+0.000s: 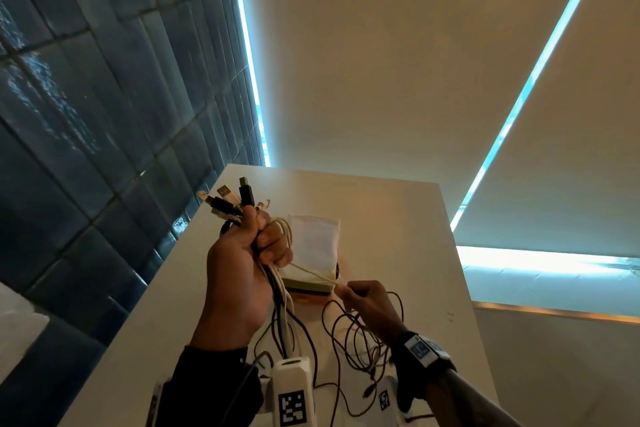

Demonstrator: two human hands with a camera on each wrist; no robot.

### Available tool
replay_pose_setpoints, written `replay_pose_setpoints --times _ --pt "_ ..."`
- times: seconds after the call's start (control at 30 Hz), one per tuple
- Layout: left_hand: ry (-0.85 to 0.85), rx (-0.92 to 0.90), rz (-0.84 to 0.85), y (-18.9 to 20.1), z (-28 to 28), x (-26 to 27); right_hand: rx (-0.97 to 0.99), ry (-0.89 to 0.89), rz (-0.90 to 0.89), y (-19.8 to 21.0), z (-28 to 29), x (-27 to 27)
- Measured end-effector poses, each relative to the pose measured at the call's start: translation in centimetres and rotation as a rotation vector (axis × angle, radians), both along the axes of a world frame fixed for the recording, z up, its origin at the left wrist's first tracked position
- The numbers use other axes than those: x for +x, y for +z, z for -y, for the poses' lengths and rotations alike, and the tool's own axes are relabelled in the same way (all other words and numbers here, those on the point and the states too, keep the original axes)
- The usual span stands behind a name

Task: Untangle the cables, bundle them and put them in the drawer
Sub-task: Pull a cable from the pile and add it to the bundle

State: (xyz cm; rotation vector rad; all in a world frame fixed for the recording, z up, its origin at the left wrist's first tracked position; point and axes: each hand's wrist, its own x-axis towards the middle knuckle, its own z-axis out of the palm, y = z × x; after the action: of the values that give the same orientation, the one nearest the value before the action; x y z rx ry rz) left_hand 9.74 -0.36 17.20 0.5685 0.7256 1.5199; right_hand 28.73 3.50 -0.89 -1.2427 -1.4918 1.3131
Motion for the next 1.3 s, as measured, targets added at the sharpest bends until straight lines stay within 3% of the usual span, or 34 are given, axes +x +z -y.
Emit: replay_pose_setpoints --times 0.37,0.47,0.67,0.83,1.0,1.17,1.3 --pt "0.074 0.051 -0.018 0.7 0.7 -2.6 -0.095 -0.032 0.031 -1.0 -0.1 -0.7" --pt "0.061 0.02 -0.052 0.2 0.2 -2.6 -0.116 -0.094 0.007 1.3 -0.9 -0.6" --pt "-0.023 -0.18 -0.168 -1.8 -0.6 0.8 -0.091 -0.148 -0.26 6.6 -1.5 -0.9" --pt "0.049 -0.339 -0.267 -2.8 -1.6 3.2 0.024 0.024 -0.331 9.2 -0.4 -1.4" --pt "0.086 -0.374 -0.305 -2.8 -2.0 3.6 0.113 0.169 -0.3 10.2 1.3 -1.7" --pt "-0.052 -0.36 -0.113 -2.8 -1.9 3.1 0.076 0.285 -0.228 9.8 1.8 -1.7" --pt "-0.052 -0.214 0.094 -1.9 -2.0 2.1 0.017 0.302 -0.207 8.2 1.5 -1.3"
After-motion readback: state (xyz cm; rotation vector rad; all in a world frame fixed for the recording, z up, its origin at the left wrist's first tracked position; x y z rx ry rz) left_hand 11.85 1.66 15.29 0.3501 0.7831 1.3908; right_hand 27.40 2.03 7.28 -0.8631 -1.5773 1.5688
